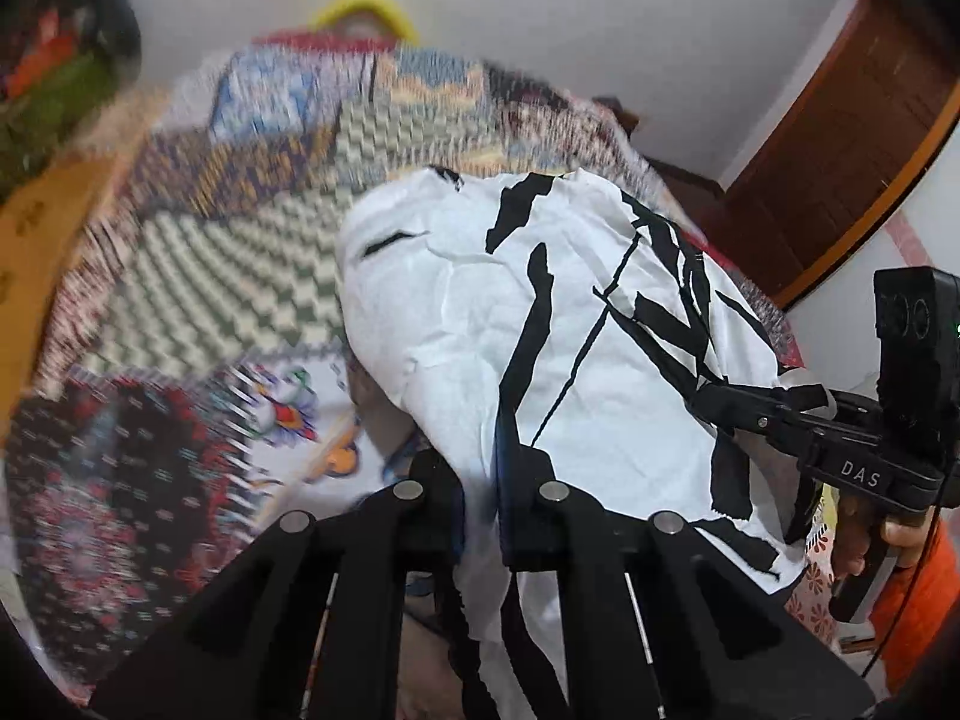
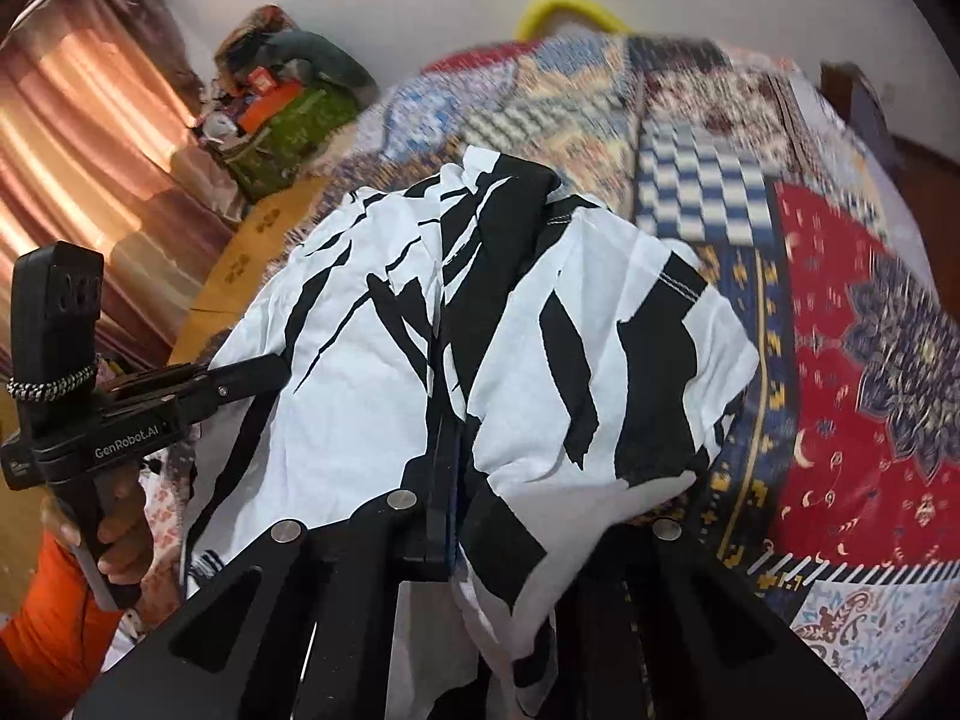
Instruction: Fold small clothes
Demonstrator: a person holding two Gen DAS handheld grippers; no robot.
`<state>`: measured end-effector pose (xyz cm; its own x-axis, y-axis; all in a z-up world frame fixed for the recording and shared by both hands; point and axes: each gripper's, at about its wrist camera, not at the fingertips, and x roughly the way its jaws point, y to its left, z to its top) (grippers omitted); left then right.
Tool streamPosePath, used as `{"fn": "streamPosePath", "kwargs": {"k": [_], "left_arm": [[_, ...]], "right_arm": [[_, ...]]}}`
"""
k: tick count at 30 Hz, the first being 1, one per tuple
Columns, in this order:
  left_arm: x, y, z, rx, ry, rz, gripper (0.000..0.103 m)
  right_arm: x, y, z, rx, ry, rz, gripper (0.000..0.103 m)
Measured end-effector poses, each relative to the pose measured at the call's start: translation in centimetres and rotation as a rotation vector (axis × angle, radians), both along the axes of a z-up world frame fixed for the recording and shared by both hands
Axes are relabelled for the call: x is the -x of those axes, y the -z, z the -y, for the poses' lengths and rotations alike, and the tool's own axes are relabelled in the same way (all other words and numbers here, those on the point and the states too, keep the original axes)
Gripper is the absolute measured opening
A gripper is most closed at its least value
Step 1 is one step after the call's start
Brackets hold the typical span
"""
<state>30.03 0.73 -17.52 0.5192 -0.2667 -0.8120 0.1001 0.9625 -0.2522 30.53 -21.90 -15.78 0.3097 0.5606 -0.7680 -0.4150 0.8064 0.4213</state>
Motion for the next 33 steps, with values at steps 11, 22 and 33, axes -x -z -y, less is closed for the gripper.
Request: {"fn": "streamPosePath", "kwargs": {"k": [11,22,33], "left_arm": [[5.5,-6.7,-5.8,-0.023,-0.055,0.109,0.008],[9.0,-0.1,-11.3,-0.018,-0.081,-0.063,0.008],[9.8,4.2,-11.9,-0.098,-0.138,-0.134,0.028]], "right_arm": [[3.6,-6.0,-5.3,-0.074,-0.088,0.091,0.008],[5.5,-1.1,-11.0,-0.038,-0.162,-0.033,0.008],[5.4,1.5,-10.8,0.154,-0.179,-0.039,0.023]]}}
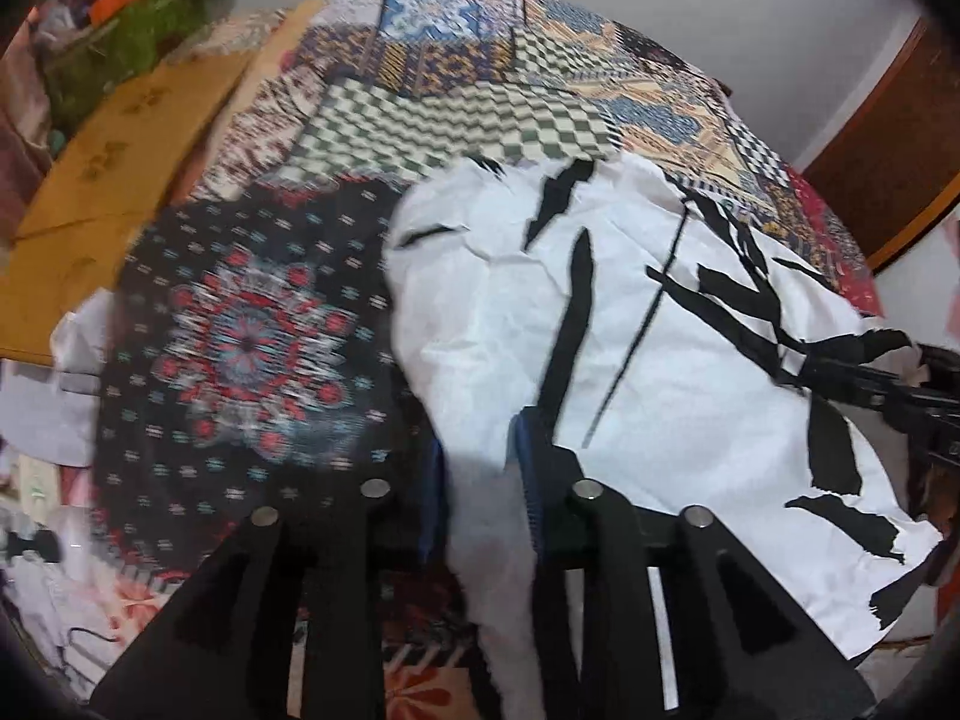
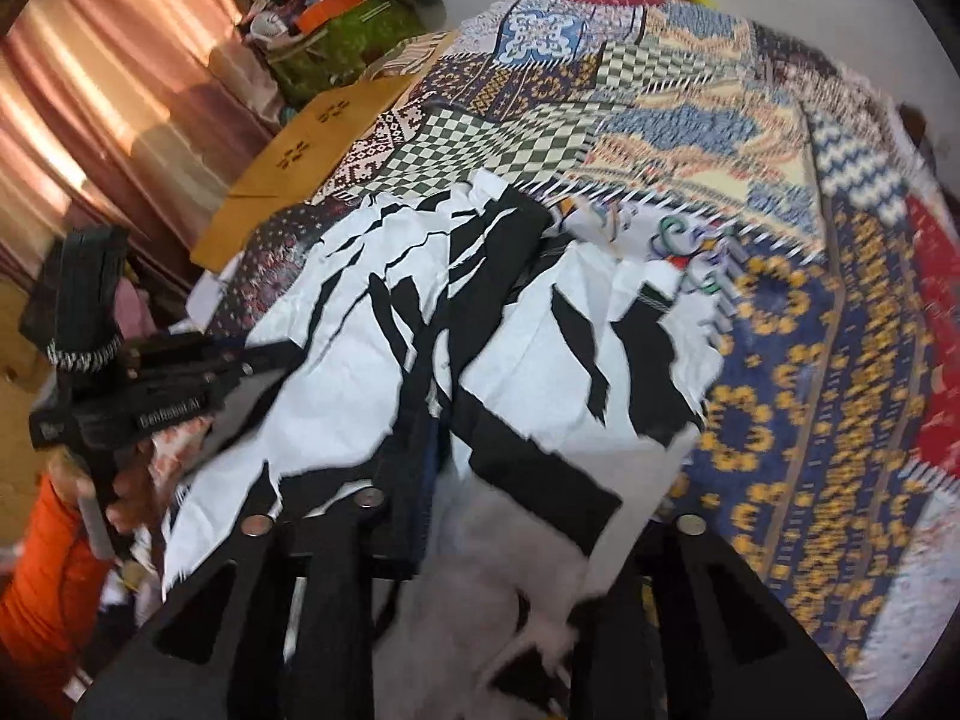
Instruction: Fold small clothes
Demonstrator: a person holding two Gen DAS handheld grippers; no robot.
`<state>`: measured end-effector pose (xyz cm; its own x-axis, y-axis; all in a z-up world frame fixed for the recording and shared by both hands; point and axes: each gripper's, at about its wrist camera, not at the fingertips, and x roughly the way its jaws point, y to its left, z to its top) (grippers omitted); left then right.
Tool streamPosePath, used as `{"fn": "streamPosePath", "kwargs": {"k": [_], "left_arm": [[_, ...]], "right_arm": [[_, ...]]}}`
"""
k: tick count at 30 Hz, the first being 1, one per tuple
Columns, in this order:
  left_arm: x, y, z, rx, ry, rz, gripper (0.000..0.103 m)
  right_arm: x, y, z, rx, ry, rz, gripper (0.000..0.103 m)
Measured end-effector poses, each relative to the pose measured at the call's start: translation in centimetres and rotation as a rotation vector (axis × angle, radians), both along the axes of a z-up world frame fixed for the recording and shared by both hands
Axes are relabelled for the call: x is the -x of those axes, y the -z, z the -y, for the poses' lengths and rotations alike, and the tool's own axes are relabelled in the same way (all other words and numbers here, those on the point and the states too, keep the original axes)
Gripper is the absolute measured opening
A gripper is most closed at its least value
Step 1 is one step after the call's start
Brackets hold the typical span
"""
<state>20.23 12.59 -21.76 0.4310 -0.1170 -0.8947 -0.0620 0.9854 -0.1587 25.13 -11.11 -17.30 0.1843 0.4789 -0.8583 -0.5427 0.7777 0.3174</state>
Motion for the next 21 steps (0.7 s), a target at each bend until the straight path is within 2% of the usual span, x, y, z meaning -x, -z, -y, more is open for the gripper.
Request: {"fn": "streamPosePath", "kwargs": {"k": [1,3,6,10,12,15,18,21], "left_arm": [[0.1,-0.6,-0.1,-0.012,-0.005,0.013,0.029],[0.5,-2.2,-0.4,-0.027,-0.019,0.052,0.043],[1.6,-4.8,-0.2,-0.059,-0.019,0.128,0.055],[3.3,-6.7,1.0,-0.061,0.010,0.173,0.063],[3.7,-6.8,1.9,-0.049,0.024,0.150,0.064],[4.1,-5.9,3.1,-0.031,0.050,0.133,0.068],[4.5,-4.0,3.9,-0.019,0.058,0.082,0.069],[4.5,-1.6,4.5,-0.057,0.072,0.028,0.069]], "right_arm": [[0.3,-0.6,0.3,0.018,0.000,0.027,0.023],[0.7,-2.2,0.7,0.037,0.006,0.090,0.023],[1.8,-4.9,1.1,0.042,0.006,0.201,0.029],[3.5,-7.5,0.1,-0.011,-0.041,0.300,0.041],[4.5,-7.8,-1.1,-0.037,-0.087,0.308,0.041],[5.6,-6.1,-3.0,-0.037,-0.156,0.275,0.041],[6.2,-2.9,-4.3,0.016,-0.200,0.214,0.041],[6.0,0.7,-4.5,0.085,-0.216,0.134,0.041]]}}
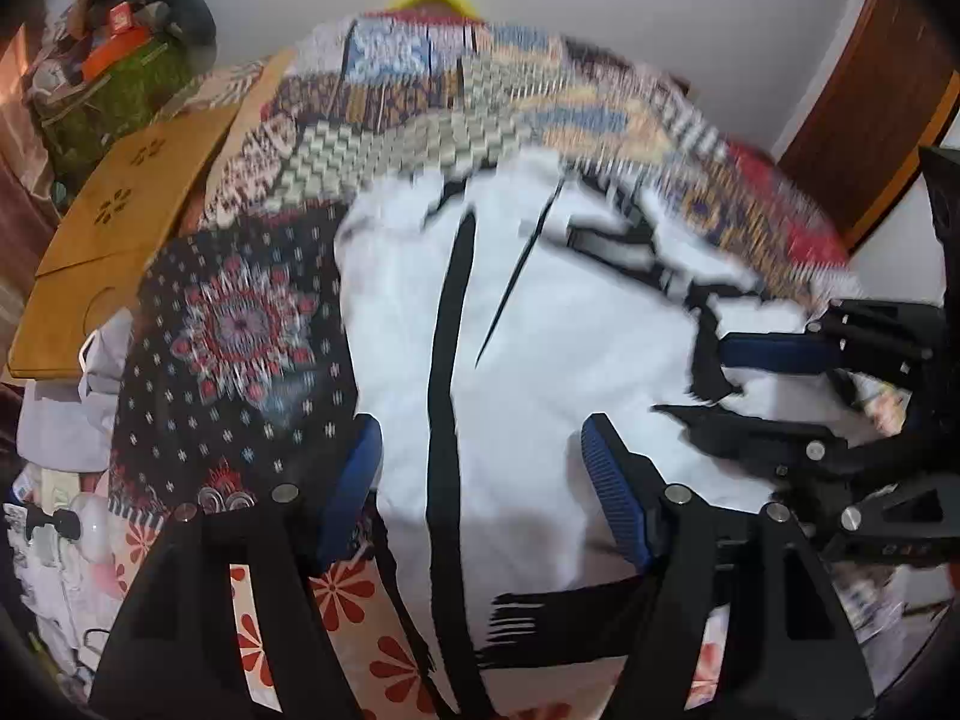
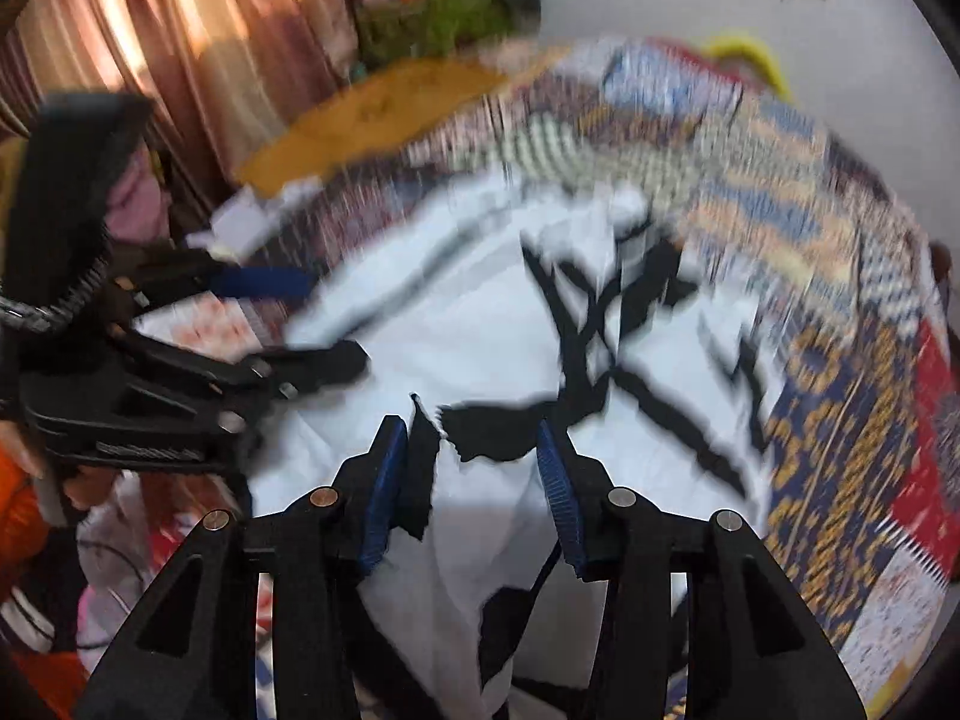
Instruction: Fold small clothes
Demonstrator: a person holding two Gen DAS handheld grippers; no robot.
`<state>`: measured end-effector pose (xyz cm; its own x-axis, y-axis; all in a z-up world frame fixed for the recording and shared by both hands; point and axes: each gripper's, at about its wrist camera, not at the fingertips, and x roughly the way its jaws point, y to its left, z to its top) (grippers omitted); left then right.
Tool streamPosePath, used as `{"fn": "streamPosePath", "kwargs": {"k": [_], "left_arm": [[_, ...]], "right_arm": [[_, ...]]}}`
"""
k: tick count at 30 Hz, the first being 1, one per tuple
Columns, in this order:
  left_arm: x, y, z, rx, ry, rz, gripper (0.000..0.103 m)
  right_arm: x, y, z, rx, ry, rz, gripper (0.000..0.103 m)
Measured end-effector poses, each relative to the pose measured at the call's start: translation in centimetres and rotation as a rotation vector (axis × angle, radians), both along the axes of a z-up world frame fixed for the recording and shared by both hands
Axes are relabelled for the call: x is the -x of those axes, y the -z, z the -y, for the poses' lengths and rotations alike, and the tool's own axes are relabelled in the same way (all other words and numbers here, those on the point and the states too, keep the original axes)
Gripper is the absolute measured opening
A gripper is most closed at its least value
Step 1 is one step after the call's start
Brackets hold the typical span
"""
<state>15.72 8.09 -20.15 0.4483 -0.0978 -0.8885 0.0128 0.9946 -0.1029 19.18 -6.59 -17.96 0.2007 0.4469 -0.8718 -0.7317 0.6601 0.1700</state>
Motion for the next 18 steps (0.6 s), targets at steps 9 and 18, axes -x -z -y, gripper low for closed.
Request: {"fn": "streamPosePath", "kwargs": {"k": [9,18], "left_arm": [[1.7,1.9,-1.9,-0.015,-0.071,-0.019,0.070],[3.5,-1.7,-3.9,-0.009,-0.169,0.063,0.069]], "right_arm": [[0.0,0.0,1.8,-0.045,0.045,-0.015,0.041],[0.9,-3.6,4.1,-0.155,0.145,0.037,0.041]]}}
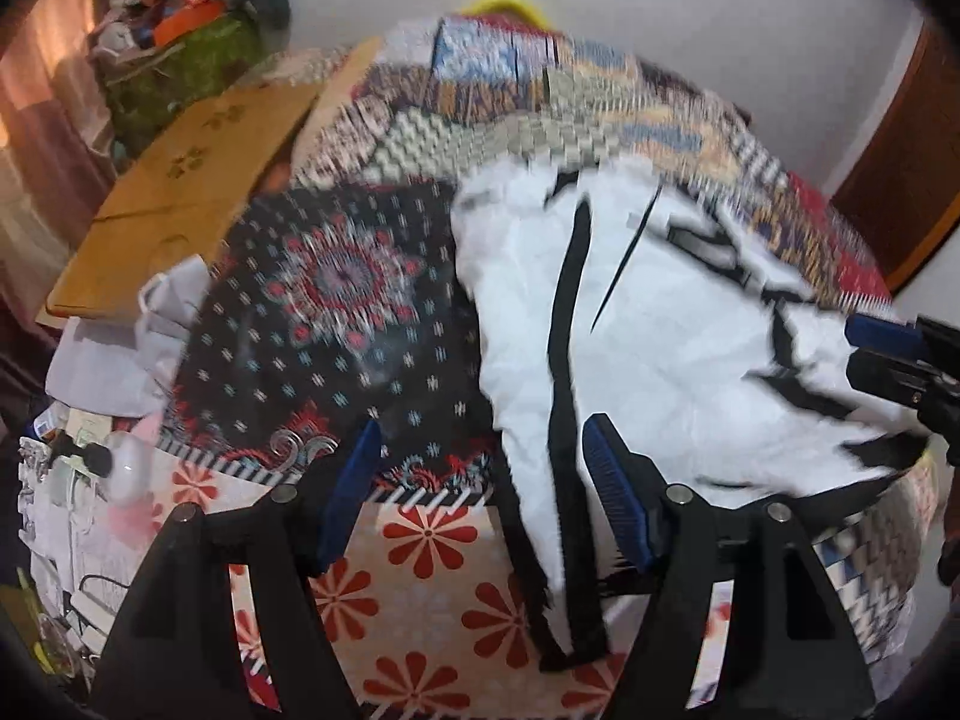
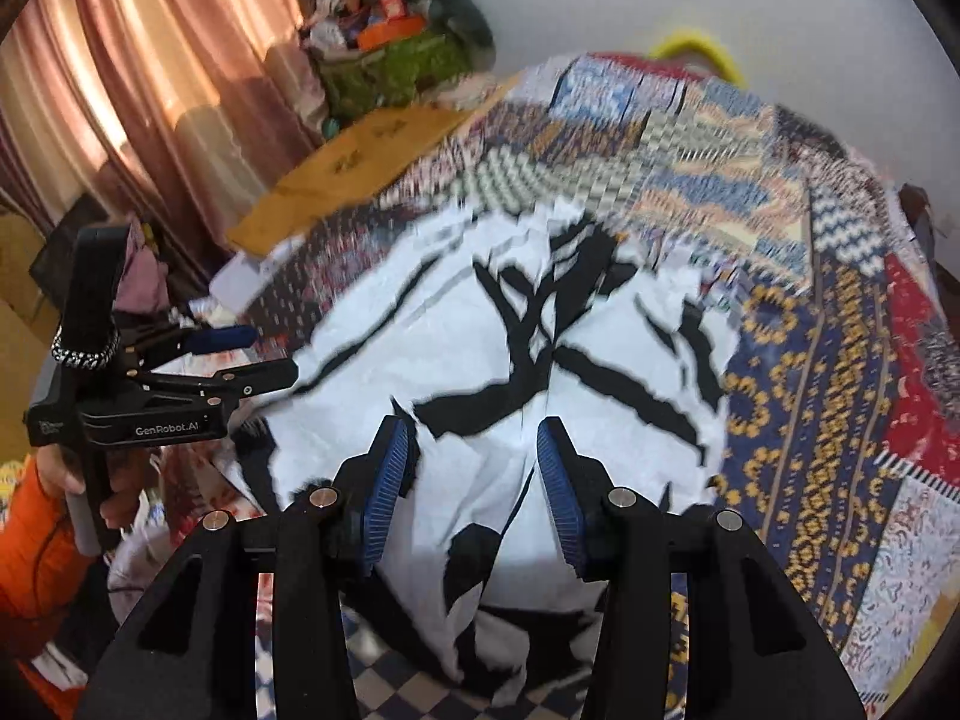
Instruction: Fold small clothes
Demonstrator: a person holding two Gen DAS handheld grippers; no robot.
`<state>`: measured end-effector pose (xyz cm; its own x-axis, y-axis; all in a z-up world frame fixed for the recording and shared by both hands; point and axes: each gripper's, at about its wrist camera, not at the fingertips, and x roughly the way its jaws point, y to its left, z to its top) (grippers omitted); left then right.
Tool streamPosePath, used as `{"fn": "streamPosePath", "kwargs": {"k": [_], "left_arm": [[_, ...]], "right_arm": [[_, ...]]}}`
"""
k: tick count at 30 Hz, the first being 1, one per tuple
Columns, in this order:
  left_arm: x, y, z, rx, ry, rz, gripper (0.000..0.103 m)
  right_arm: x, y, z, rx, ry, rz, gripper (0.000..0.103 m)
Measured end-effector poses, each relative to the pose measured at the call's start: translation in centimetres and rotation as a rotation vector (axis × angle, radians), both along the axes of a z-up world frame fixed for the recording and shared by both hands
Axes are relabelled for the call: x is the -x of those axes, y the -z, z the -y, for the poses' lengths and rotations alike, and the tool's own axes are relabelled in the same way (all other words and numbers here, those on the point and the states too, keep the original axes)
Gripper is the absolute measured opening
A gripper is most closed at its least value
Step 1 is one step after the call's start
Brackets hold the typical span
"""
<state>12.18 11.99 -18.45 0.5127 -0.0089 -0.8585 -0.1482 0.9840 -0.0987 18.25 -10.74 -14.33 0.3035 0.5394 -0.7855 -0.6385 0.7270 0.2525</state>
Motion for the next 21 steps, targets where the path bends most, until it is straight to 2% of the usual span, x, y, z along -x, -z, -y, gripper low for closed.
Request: {"fn": "streamPosePath", "kwargs": {"k": [8,12,17,21], "left_arm": [[3.4,-9.4,1.5,-0.010,-0.012,0.263,0.069],[6.2,-14.3,3.6,-0.033,0.011,0.417,0.069],[10.5,-18.4,5.8,-0.076,0.028,0.582,0.069],[13.5,-20.2,7.2,-0.129,0.010,0.687,0.070]], "right_arm": [[2.9,-7.7,2.2,-0.163,0.078,0.188,0.041],[5.7,-11.6,3.3,-0.232,0.116,0.315,0.041],[9.7,-15.0,4.1,-0.289,0.135,0.451,0.041],[12.0,-15.8,4.0,-0.294,0.154,0.529,0.041]]}}
